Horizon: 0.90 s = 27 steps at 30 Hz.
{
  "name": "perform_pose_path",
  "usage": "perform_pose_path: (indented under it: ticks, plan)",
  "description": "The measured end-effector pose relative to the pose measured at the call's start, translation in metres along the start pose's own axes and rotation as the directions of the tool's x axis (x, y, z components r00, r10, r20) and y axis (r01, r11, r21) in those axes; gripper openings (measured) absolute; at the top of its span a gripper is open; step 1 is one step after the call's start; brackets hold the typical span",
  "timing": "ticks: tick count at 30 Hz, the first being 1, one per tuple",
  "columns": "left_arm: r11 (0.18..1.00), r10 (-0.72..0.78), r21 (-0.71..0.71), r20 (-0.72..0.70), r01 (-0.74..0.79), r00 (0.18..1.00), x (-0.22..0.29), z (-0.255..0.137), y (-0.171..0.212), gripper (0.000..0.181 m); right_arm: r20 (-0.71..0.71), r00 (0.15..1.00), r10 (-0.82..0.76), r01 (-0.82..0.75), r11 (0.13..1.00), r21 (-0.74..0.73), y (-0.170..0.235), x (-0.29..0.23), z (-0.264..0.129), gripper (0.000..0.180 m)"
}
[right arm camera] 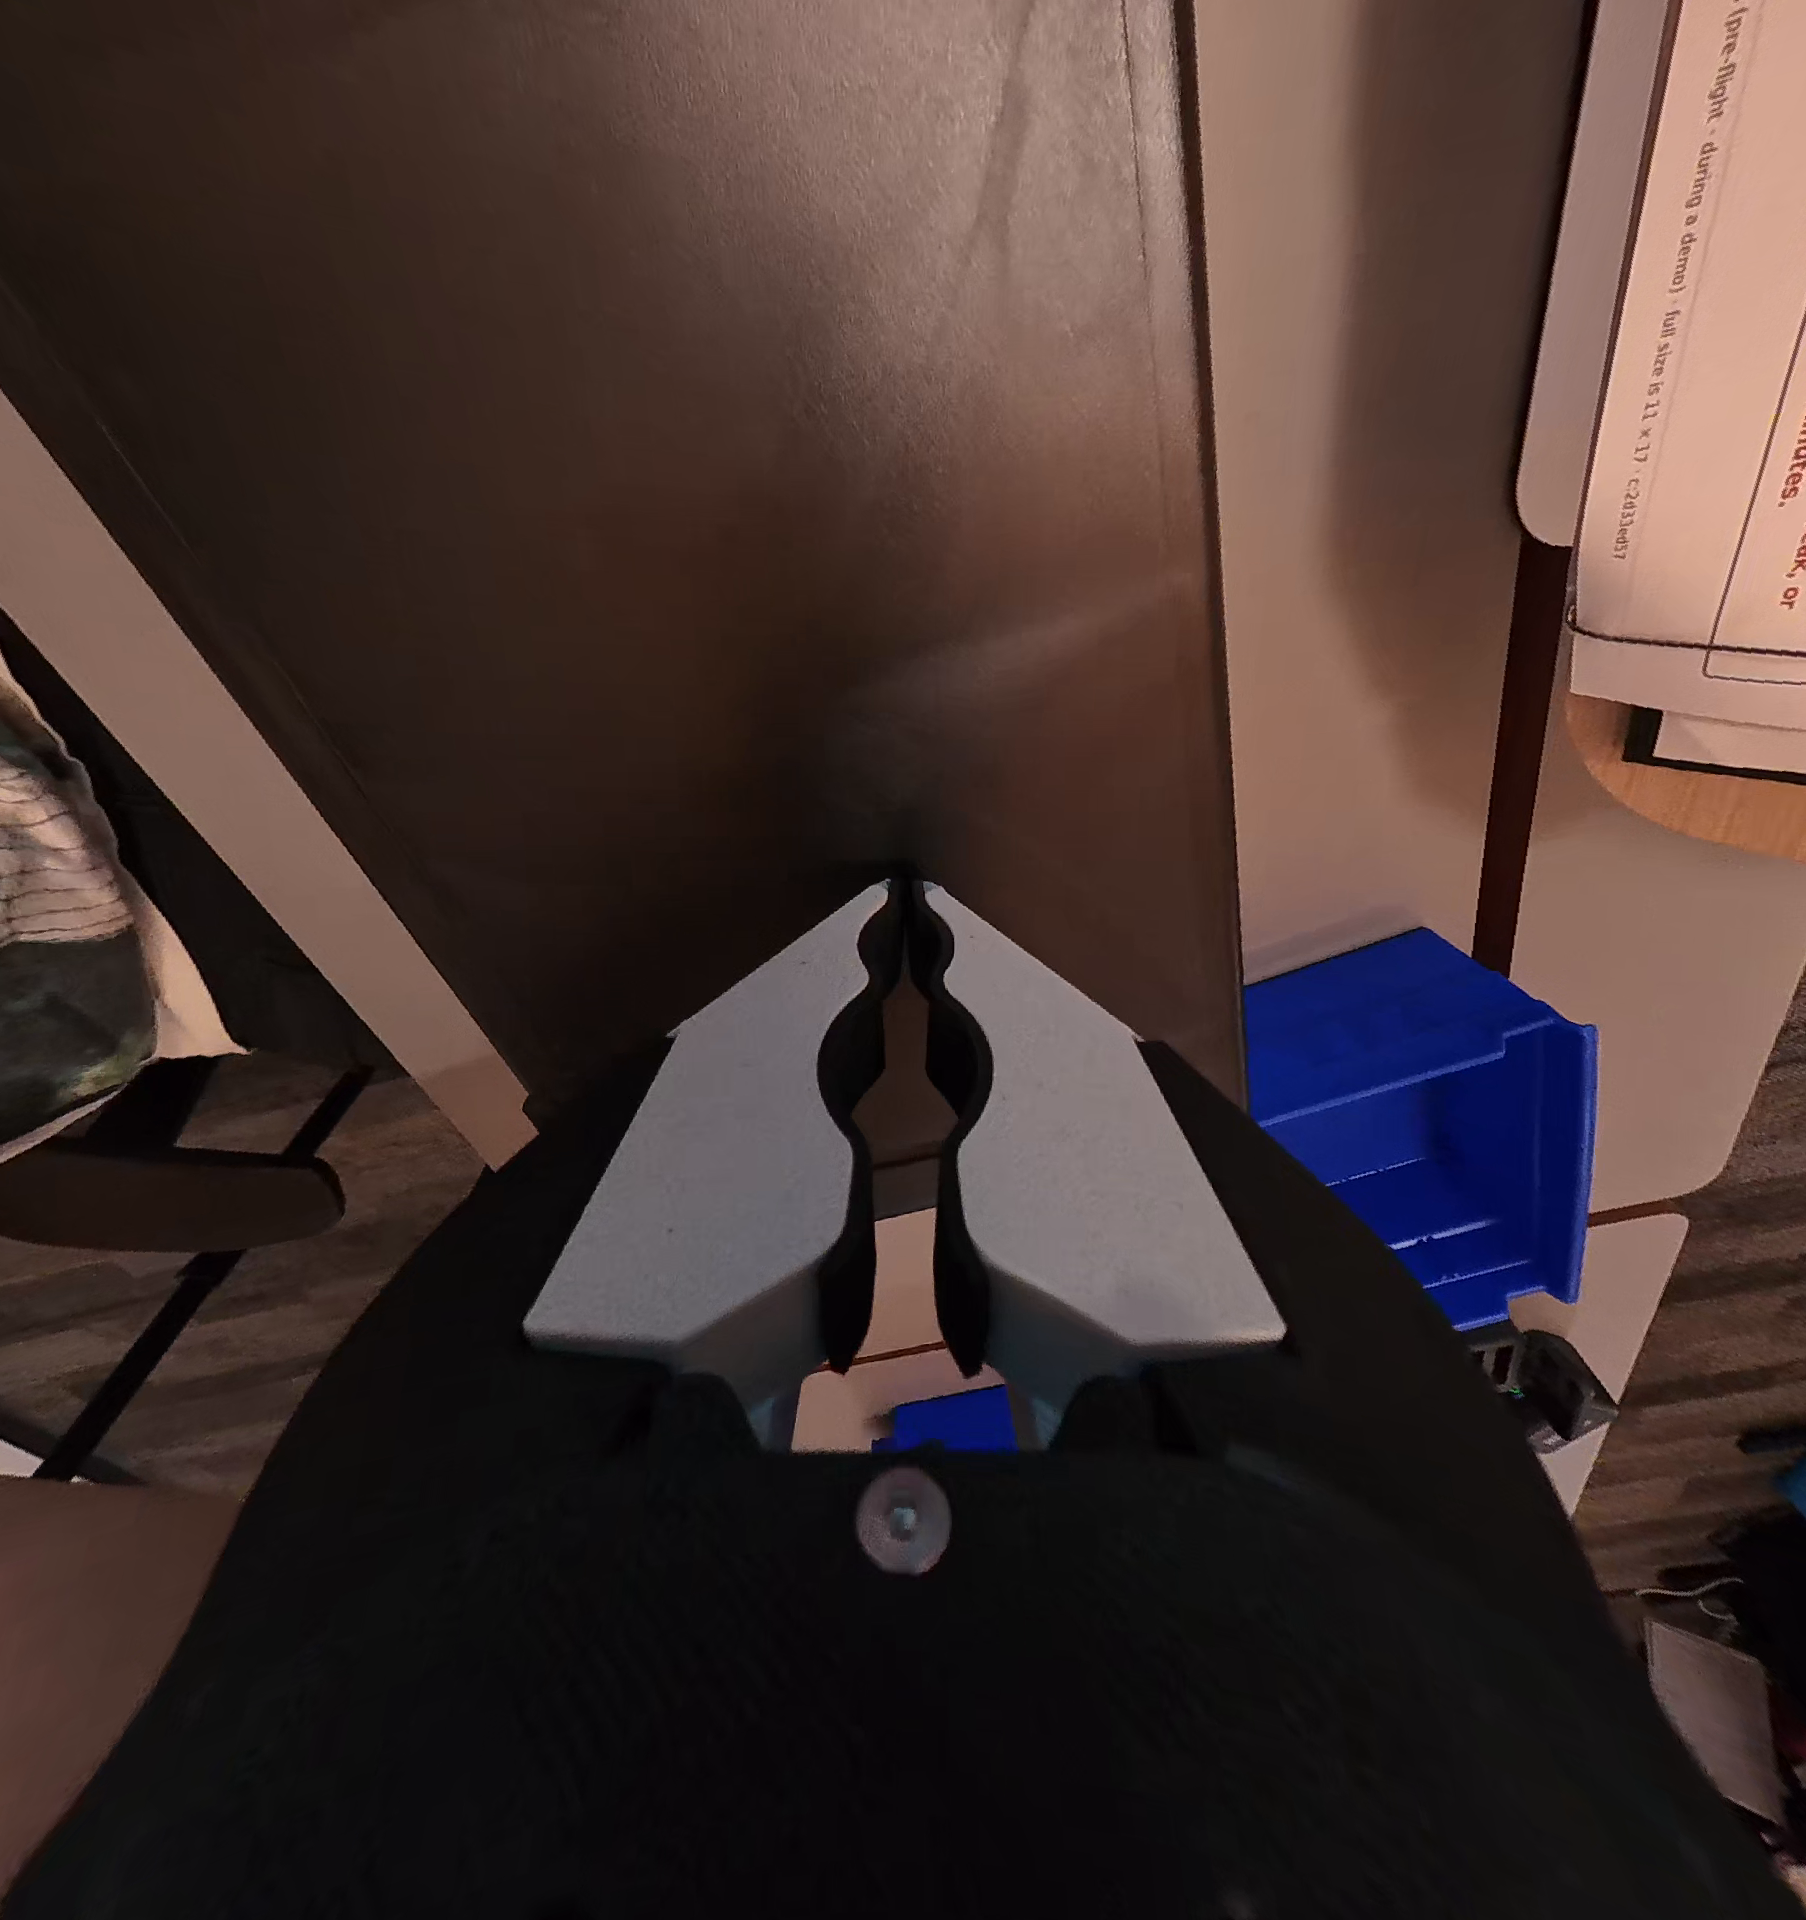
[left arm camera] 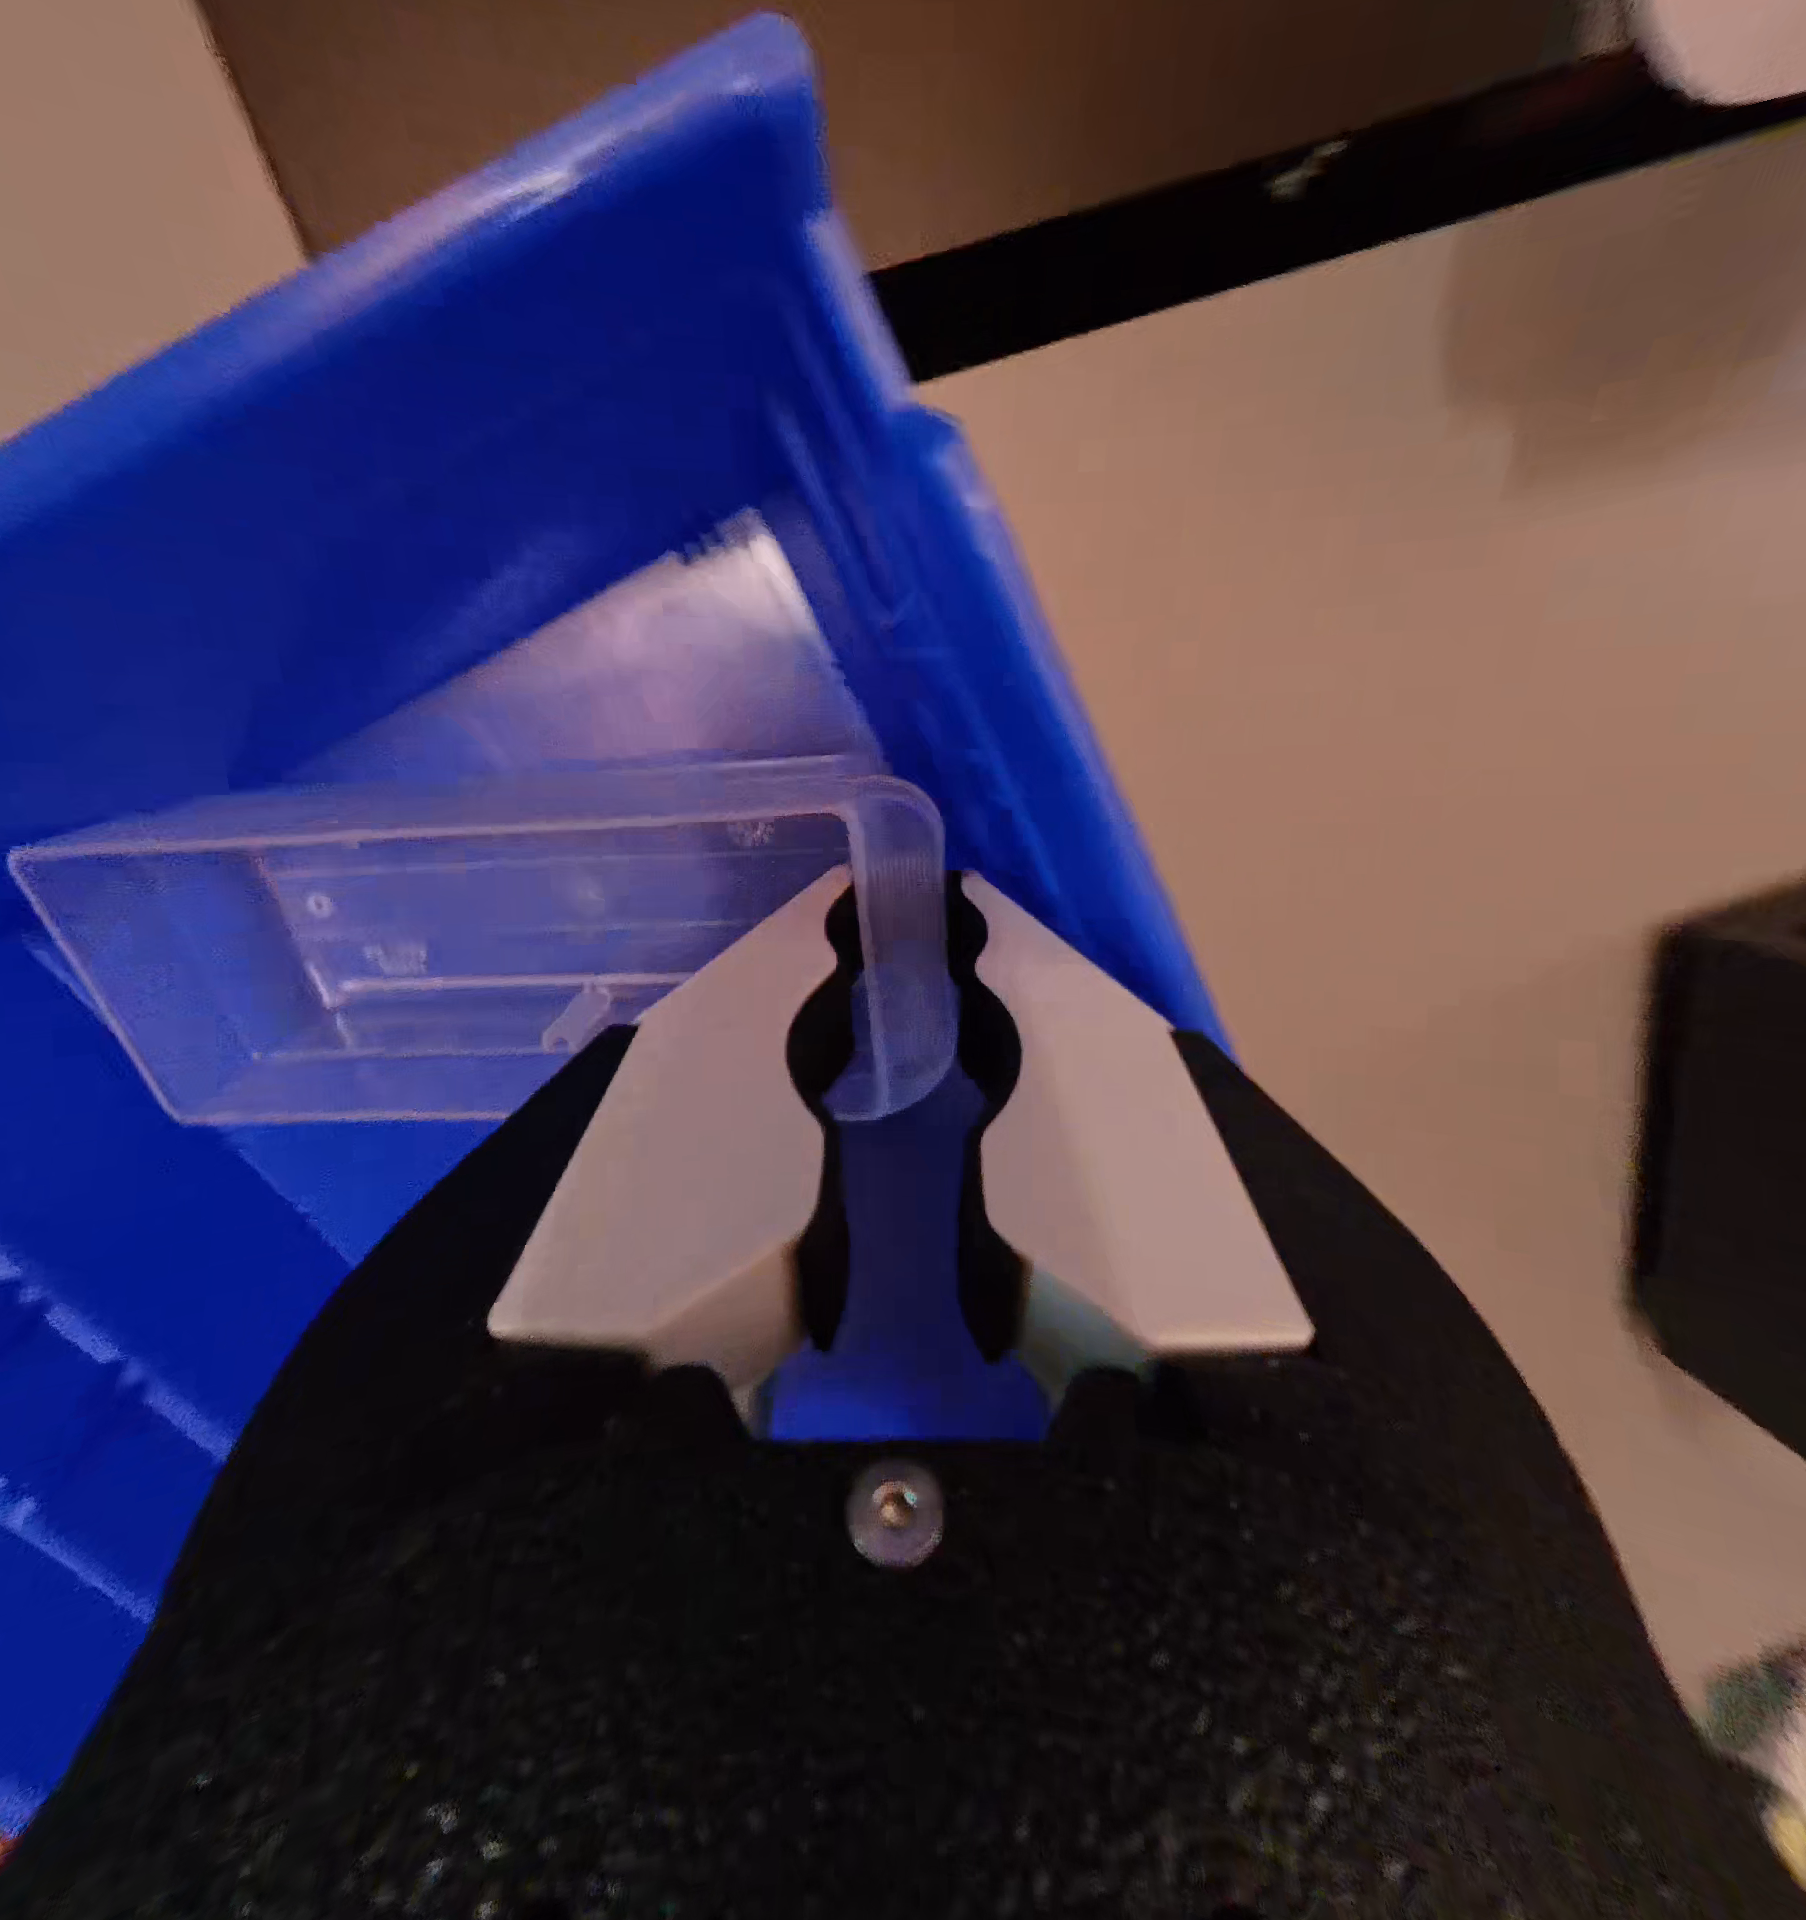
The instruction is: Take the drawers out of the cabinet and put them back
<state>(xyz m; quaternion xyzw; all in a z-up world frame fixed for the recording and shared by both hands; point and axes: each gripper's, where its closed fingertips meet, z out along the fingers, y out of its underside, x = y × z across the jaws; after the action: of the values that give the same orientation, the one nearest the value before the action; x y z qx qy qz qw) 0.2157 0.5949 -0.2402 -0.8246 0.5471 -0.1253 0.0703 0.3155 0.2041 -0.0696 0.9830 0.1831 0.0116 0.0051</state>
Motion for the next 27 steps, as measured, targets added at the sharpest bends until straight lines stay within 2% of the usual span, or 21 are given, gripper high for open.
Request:
perform_pose_path:
  ticks: [1, 9, 16, 20, 27]
  plan:
    - [1.0, 0.01, 0.012, -0.045, -0.01, 0.999, 0.009, -0.01, 0.002, 0.011, 0.002, 1.0, -0.001, 0.001, 1.0, 0.001, 0.0, 0.0, 0.0, 0.0]
    - [0.965, 0.257, 0.093, -0.188, -0.243, 0.948, 0.081, -0.113, 0.039, 0.011, 0.021, 1.0, 0.002, -0.003, 1.0, 0.024, 0.0, 0.0, 0.0, 0.0]
    - [0.845, 0.531, 0.038, -0.174, -0.533, 0.829, 0.16, -0.193, 0.119, 0.011, 0.016, 1.0, 0.0, 0.0, 1.0, 0.026, 0.0, 0.0, 0.0, 0.0]
    - [0.765, 0.625, 0.0, -0.243, -0.644, 0.742, 0.215, -0.21, 0.18, 0.011, 0.019, 1.0, -0.001, 0.001, 0.999, 0.039, 0.0, 0.0, 0.0, 0.0]
    - [0.591, 0.698, -0.069, -0.455, -0.803, 0.553, 0.303, -0.196, 0.278, 0.01, 0.018, 1.0, -0.008, 0.008, 1.0, 0.025, 0.0, 0.0, 0.0, 0.0]
